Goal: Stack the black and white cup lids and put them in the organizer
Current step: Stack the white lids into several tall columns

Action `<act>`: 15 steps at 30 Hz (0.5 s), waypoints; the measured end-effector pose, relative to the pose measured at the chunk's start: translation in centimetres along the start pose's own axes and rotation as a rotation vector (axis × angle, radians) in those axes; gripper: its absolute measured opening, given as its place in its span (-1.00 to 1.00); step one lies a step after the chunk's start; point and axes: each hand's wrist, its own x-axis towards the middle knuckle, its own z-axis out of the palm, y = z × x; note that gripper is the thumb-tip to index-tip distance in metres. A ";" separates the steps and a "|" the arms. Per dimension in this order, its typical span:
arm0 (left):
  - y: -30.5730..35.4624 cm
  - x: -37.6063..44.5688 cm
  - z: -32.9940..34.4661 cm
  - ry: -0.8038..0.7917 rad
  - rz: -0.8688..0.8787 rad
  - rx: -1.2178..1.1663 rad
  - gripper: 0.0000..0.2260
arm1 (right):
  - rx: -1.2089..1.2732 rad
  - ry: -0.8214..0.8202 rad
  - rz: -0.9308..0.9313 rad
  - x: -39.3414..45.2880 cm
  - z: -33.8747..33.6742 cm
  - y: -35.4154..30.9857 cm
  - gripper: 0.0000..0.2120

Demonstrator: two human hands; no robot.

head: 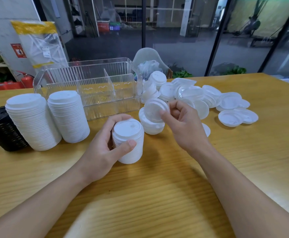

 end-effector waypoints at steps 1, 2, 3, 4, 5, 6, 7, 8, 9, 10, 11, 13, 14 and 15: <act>0.0 0.0 -0.1 -0.008 0.006 0.000 -0.44 | 0.017 0.013 0.020 0.0 0.0 -0.1 -0.89; 0.0 0.0 -0.2 -0.018 0.014 0.004 -0.45 | 0.024 0.025 0.042 0.0 0.0 -0.1 -0.88; 0.1 0.0 -0.2 -0.027 0.023 0.008 -0.45 | 0.036 0.033 0.070 0.0 0.1 0.0 -0.87; 0.1 0.0 -0.2 -0.038 0.031 0.013 -0.45 | 0.059 0.036 0.099 -0.1 0.2 0.1 -0.84; 0.1 0.0 -0.2 -0.050 0.037 0.016 -0.45 | 0.088 0.034 0.127 -0.1 0.4 0.3 -0.79; 0.2 0.0 -0.2 -0.063 0.041 0.016 -0.45 | 0.113 0.029 0.152 -0.1 0.5 0.4 -0.73; 0.2 -0.1 -0.2 -0.075 0.043 0.014 -0.45 | 0.129 0.024 0.173 -0.2 0.7 0.5 -0.70; 0.2 -0.1 -0.3 -0.089 0.046 0.011 -0.45 | 0.138 0.016 0.190 -0.3 1.0 0.6 -0.69; 0.2 -0.1 -0.3 -0.100 0.048 0.007 -0.45 | 0.144 0.007 0.200 -0.4 1.2 0.7 -0.70; 0.2 -0.2 -0.3 -0.109 0.051 0.005 -0.45 | 0.149 0.004 0.204 -0.4 1.5 0.7 -0.73; 0.2 -0.2 -0.3 -0.115 0.052 0.005 -0.45 | 0.154 0.008 0.201 -0.5 1.7 0.7 -0.76; 0.2 -0.2 -0.3 -0.123 0.058 0.017 -0.45 | 0.168 0.016 0.197 -0.6 2.1 0.5 -0.79; 0.2 -0.2 -0.3 -0.125 0.061 0.027 -0.45 | 0.169 0.010 0.197 -0.7 2.2 0.5 -0.79; 0.2 -0.2 -0.2 -0.124 0.062 0.037 -0.45 | 0.162 -0.006 0.193 -0.8 2.2 0.4 -0.76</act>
